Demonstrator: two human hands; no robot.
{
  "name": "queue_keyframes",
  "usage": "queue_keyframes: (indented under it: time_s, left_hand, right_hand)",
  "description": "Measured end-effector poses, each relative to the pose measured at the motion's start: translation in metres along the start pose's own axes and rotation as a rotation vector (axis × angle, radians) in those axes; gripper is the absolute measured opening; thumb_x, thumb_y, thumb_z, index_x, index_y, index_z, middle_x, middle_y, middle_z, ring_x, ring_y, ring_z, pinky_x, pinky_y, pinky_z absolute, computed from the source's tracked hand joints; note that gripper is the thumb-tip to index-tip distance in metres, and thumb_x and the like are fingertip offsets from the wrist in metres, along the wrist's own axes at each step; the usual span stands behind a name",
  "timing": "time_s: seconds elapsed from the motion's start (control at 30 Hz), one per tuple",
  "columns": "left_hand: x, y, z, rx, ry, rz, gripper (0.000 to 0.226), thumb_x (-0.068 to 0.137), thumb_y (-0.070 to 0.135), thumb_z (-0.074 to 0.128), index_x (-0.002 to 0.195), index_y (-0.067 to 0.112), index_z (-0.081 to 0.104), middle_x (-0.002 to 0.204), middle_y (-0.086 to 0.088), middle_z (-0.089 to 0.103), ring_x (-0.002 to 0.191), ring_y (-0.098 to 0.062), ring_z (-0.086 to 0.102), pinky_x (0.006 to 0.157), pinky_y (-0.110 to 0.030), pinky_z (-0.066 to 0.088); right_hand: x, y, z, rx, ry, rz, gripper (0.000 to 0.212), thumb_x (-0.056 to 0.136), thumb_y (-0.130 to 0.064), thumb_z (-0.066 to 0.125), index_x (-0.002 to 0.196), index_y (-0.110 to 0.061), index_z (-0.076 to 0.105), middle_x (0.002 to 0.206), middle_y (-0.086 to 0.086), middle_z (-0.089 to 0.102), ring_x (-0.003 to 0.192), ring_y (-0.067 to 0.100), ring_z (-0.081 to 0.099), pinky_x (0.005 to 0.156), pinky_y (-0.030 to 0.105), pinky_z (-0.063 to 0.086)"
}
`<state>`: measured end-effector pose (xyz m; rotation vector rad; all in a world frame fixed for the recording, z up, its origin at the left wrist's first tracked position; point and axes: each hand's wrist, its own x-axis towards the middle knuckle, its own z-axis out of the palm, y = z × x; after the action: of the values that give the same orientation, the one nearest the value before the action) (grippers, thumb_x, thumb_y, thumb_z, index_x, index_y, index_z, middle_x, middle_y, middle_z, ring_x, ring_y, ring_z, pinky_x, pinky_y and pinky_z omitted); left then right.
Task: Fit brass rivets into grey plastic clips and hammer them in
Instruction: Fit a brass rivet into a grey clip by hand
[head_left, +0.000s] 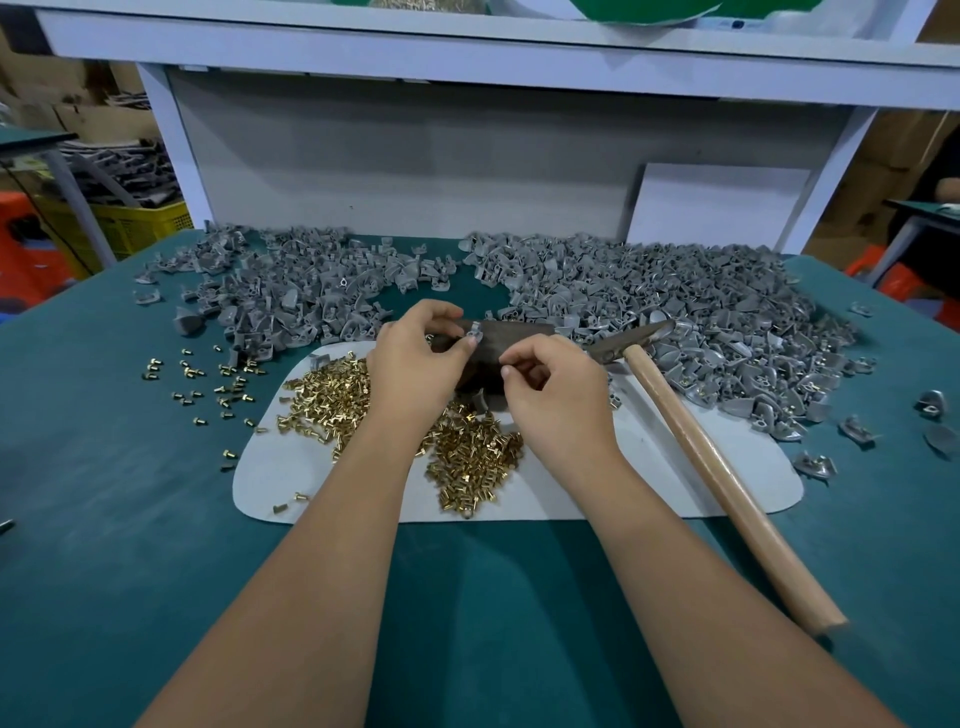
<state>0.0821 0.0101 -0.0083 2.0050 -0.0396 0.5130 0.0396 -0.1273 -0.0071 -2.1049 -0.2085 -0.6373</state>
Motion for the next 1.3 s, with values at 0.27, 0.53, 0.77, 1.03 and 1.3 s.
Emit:
queue_keyframes:
  time_s: [0.27, 0.53, 0.77, 1.03, 1.3]
  left_hand:
    - [-0.0004, -0.002, -0.0003, -0.1, -0.045, 0.024, 0.023, 0.086, 0.019, 0.072, 0.105, 0.031, 0.067, 0.091, 0.017, 0.07, 0.098, 0.003, 0.06, 0.093, -0.037, 0.053]
    - [-0.0018, 0.0014, -0.0007, -0.117, -0.044, 0.001, 0.023, 0.082, 0.025, 0.077, 0.1, 0.035, 0.066, 0.086, 0.012, 0.07, 0.096, -0.008, 0.063, 0.09, -0.039, 0.053]
    - [0.0011, 0.0017, -0.0022, -0.109, -0.036, -0.012, 0.035, 0.097, 0.012, 0.051, 0.129, 0.027, 0.05, 0.117, 0.017, 0.061, 0.121, -0.015, 0.052, 0.103, -0.045, 0.044]
    - [0.0024, -0.0026, 0.0059, -0.106, -0.164, 0.026, 0.045, 0.093, 0.009, 0.057, 0.133, 0.029, 0.052, 0.114, 0.013, 0.067, 0.124, -0.019, 0.052, 0.107, -0.046, 0.041]
    - [0.0023, -0.0005, 0.0033, -0.024, -0.051, 0.018, 0.027, 0.089, 0.022, 0.064, 0.116, 0.026, 0.068, 0.092, 0.026, 0.054, 0.121, -0.021, 0.048, 0.104, -0.045, 0.043]
  right_hand:
    - [0.0008, 0.0003, -0.0009, -0.002, 0.031, 0.007, 0.019, 0.083, -0.006, 0.064, 0.082, -0.024, 0.066, 0.08, -0.016, 0.054, 0.071, -0.003, 0.051, 0.067, 0.013, 0.042]
    - [0.0024, 0.0025, -0.0006, -0.023, 0.047, -0.004, 0.026, 0.08, -0.002, 0.062, 0.084, -0.028, 0.065, 0.08, -0.018, 0.053, 0.071, 0.0, 0.05, 0.069, 0.028, 0.049]
    - [0.0022, 0.0036, -0.001, -0.016, 0.043, -0.007, 0.034, 0.079, 0.002, 0.061, 0.082, -0.032, 0.063, 0.076, -0.022, 0.051, 0.07, -0.006, 0.048, 0.065, 0.017, 0.042]
    - [0.0026, 0.0041, -0.001, -0.022, 0.018, 0.004, 0.027, 0.081, -0.004, 0.063, 0.078, -0.031, 0.063, 0.077, -0.019, 0.053, 0.07, -0.001, 0.049, 0.065, 0.024, 0.045]
    - [0.0022, 0.0073, 0.0006, 0.005, 0.033, 0.009, 0.029, 0.08, -0.003, 0.061, 0.081, -0.031, 0.065, 0.075, -0.019, 0.055, 0.071, -0.001, 0.05, 0.064, 0.02, 0.042]
